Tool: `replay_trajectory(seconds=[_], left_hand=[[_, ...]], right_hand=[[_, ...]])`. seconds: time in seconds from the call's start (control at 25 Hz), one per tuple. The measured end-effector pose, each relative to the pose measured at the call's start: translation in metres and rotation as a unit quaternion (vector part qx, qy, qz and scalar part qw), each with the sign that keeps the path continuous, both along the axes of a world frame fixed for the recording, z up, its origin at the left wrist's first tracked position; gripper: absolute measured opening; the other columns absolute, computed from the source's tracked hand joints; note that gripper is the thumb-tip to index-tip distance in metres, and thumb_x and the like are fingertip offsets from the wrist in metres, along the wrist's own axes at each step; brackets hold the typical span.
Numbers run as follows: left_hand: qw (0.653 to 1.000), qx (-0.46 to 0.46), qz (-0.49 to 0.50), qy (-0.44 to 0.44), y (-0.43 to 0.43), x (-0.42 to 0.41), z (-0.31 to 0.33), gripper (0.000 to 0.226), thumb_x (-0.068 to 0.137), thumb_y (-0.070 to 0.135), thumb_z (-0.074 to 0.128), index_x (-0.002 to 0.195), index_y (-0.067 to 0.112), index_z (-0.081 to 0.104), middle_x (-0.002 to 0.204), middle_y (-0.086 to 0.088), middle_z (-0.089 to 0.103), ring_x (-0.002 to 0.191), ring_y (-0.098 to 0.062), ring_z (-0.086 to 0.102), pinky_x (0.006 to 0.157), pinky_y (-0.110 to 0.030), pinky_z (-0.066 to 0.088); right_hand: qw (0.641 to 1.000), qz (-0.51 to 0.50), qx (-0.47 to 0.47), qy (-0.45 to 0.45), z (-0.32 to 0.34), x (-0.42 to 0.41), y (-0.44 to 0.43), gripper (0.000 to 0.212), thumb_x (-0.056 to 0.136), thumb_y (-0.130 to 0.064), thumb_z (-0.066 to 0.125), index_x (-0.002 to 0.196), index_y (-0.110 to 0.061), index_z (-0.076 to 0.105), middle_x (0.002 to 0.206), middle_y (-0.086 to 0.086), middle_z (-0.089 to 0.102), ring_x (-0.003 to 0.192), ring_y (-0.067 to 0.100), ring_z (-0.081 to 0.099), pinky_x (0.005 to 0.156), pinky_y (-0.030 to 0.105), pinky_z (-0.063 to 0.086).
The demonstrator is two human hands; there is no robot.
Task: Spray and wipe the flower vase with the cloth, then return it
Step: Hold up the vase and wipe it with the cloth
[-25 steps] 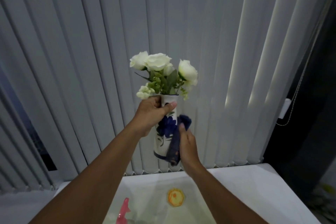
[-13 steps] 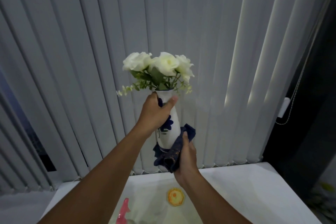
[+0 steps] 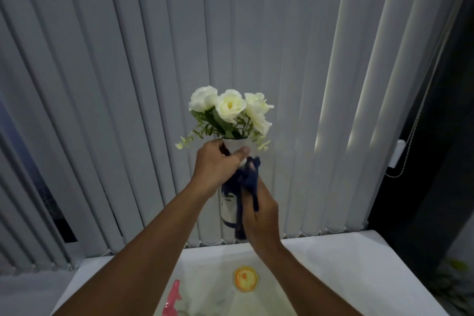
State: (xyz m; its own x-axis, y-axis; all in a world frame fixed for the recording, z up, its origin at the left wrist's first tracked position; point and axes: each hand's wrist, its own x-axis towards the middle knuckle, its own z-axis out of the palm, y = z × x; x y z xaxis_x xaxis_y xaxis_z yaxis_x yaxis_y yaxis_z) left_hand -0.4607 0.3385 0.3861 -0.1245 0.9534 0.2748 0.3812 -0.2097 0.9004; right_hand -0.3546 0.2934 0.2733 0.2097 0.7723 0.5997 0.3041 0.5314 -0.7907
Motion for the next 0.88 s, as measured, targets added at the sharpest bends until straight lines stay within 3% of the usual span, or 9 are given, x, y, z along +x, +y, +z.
replay_trajectory(seconds=[0.08, 0.16, 0.28, 0.44, 0.56, 0.64, 0.76, 0.8, 0.88], left_hand=[[0.999, 0.006, 0.037, 0.014, -0.001, -0.001, 0.004, 0.037, 0.081, 0.045, 0.079, 0.103, 0.017, 0.076, 0.094, 0.004, 0.074, 0.089, -0.017, 0.069, 0.08, -0.03, 0.055], [0.997, 0.016, 0.07, 0.036, -0.002, -0.002, 0.002, 0.042, 0.08, 0.051, 0.077, 0.102, 0.015, 0.074, 0.092, 0.003, 0.072, 0.091, -0.021, 0.069, 0.082, -0.034, 0.056], [0.992, 0.032, 0.105, 0.063, -0.005, 0.003, 0.0, 0.045, 0.08, 0.054, 0.076, 0.097, 0.012, 0.074, 0.091, -0.001, 0.074, 0.088, -0.025, 0.07, 0.072, -0.03, 0.051], [0.989, 0.041, 0.117, 0.079, -0.005, 0.007, 0.009, 0.047, 0.08, 0.056, 0.074, 0.097, 0.012, 0.073, 0.096, -0.005, 0.076, 0.091, -0.029, 0.069, 0.072, -0.029, 0.044], [0.988, 0.038, 0.126, 0.082, -0.004, -0.001, 0.013, 0.048, 0.08, 0.057, 0.073, 0.091, 0.011, 0.069, 0.091, -0.004, 0.072, 0.088, -0.029, 0.068, 0.071, -0.03, 0.044], [0.99, 0.037, 0.122, 0.068, -0.005, -0.003, 0.013, 0.047, 0.08, 0.057, 0.073, 0.088, 0.011, 0.069, 0.085, -0.001, 0.07, 0.085, -0.027, 0.067, 0.071, -0.032, 0.047], [0.994, 0.029, 0.084, 0.057, -0.005, -0.001, 0.011, 0.046, 0.078, 0.057, 0.075, 0.09, 0.013, 0.073, 0.086, 0.001, 0.073, 0.081, -0.022, 0.068, 0.071, -0.032, 0.05], [0.997, 0.027, 0.061, 0.05, -0.005, 0.001, 0.01, 0.046, 0.077, 0.057, 0.075, 0.092, 0.014, 0.074, 0.087, 0.001, 0.075, 0.081, -0.02, 0.069, 0.072, -0.033, 0.054], [0.999, 0.029, 0.02, 0.036, -0.006, 0.002, 0.009, 0.052, 0.072, 0.06, 0.076, 0.092, 0.013, 0.076, 0.087, -0.001, 0.078, 0.081, -0.019, 0.073, 0.078, -0.04, 0.061]], right_hand=[[0.992, 0.025, 0.03, -0.116, -0.045, 0.005, -0.01, 0.057, 0.102, -0.008, 0.045, 0.155, -0.021, 0.03, 0.161, -0.004, 0.033, 0.135, 0.008, 0.049, 0.103, 0.024, 0.05], [0.978, 0.009, 0.06, -0.198, -0.068, 0.01, -0.013, 0.059, 0.103, -0.014, 0.04, 0.157, -0.027, 0.021, 0.168, -0.008, 0.01, 0.148, 0.013, 0.032, 0.112, 0.034, 0.044], [0.964, -0.024, 0.098, -0.248, -0.048, 0.009, -0.001, 0.051, 0.105, -0.019, 0.038, 0.155, -0.022, 0.029, 0.166, 0.006, 0.018, 0.152, 0.029, 0.021, 0.116, 0.051, 0.037], [0.89, -0.045, 0.189, -0.411, -0.028, 0.006, 0.006, 0.042, 0.104, -0.014, 0.04, 0.145, -0.015, 0.05, 0.159, 0.004, 0.035, 0.152, 0.03, 0.02, 0.124, 0.051, 0.019], [0.827, 0.023, 0.229, -0.512, -0.061, 0.031, -0.003, 0.051, 0.093, 0.001, 0.046, 0.141, -0.017, 0.055, 0.158, 0.0, 0.04, 0.152, 0.022, 0.023, 0.118, 0.049, 0.034], [0.858, 0.042, 0.225, -0.459, -0.072, 0.046, -0.006, 0.044, 0.1, -0.002, 0.04, 0.139, -0.012, 0.056, 0.159, 0.0, 0.038, 0.151, 0.025, 0.026, 0.117, 0.045, 0.036], [0.95, 0.039, 0.15, -0.273, -0.052, 0.039, -0.003, 0.043, 0.105, -0.012, 0.038, 0.147, -0.005, 0.042, 0.163, -0.002, 0.028, 0.151, 0.016, 0.026, 0.121, 0.027, 0.028], [0.975, 0.046, 0.103, -0.191, -0.036, 0.035, -0.001, 0.045, 0.103, -0.007, 0.042, 0.148, -0.002, 0.04, 0.158, 0.001, 0.037, 0.146, 0.009, 0.035, 0.117, 0.022, 0.032], [0.996, 0.07, -0.004, -0.051, 0.004, 0.027, 0.001, 0.037, 0.101, 0.002, 0.045, 0.137, -0.004, 0.054, 0.122, 0.001, 0.068, 0.113, -0.006, 0.062, 0.094, 0.013, 0.049]])
